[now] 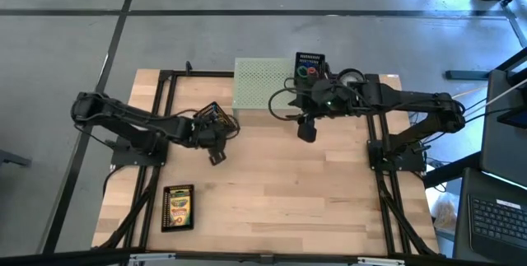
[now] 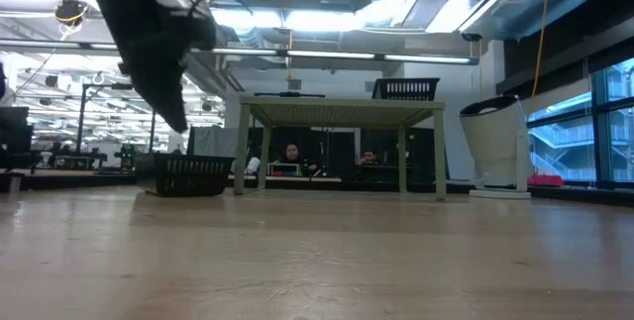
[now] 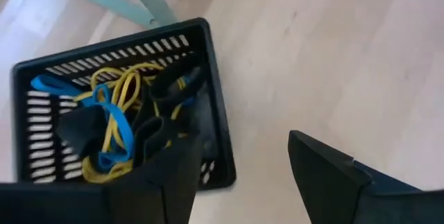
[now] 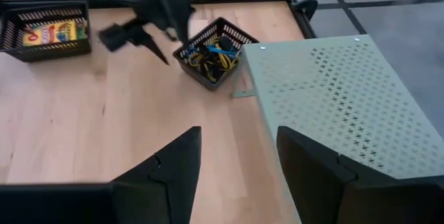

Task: Pick & Place Office Desk Supplies
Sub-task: Put the top black bin on the shelf, then put the black bin on the shelf

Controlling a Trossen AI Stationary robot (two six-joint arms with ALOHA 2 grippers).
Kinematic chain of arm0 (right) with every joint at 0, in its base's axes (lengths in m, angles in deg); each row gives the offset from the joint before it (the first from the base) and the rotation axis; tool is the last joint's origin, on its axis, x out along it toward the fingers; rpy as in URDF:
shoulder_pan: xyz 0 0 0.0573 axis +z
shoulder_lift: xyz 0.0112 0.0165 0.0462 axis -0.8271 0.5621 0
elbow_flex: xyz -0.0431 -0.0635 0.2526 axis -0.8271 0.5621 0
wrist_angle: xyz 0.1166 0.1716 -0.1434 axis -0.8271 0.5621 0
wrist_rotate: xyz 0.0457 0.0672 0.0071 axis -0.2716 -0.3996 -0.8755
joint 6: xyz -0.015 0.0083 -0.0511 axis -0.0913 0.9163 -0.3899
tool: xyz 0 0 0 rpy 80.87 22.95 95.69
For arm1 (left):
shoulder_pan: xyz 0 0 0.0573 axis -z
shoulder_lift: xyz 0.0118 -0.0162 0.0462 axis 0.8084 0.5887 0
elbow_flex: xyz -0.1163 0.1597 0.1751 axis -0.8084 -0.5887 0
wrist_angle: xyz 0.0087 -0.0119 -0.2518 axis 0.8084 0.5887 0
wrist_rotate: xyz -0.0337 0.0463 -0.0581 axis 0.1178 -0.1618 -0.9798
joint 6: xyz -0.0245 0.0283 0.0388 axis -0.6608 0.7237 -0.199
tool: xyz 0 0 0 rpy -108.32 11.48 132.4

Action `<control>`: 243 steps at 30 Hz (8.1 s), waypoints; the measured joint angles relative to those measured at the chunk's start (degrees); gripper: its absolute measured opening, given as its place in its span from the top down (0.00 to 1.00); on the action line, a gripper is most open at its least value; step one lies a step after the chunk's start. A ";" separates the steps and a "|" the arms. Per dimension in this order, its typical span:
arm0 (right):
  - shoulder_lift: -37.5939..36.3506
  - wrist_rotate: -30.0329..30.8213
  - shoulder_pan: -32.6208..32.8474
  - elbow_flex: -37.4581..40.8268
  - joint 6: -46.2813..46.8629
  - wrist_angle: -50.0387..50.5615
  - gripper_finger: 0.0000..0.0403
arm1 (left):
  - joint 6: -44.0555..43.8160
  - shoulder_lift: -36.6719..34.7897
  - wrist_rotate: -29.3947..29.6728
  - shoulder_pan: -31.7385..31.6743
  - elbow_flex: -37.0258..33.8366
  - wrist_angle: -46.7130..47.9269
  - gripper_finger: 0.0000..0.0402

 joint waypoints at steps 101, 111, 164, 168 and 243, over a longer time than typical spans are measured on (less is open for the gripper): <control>0.04 0.28 2.96 0.00 3.61 -0.02 0.52 | 52.21 12.84 -8.41 -18.38 24.40 -20.76 0.99; 0.04 0.43 2.97 0.00 5.29 0.02 0.52 | 53.94 20.15 -9.64 -20.59 29.92 -20.14 0.98; 0.04 3.45 2.95 0.02 14.54 12.67 0.53 | 44.82 11.39 -14.58 -23.01 22.40 -15.21 0.91; 0.04 3.43 2.95 0.02 14.59 12.67 0.53 | 44.85 11.45 -14.57 -23.81 22.09 -16.62 0.92; 0.04 3.23 2.95 0.02 17.09 12.61 0.52 | -40.30 4.63 -17.75 51.62 8.98 -3.98 0.56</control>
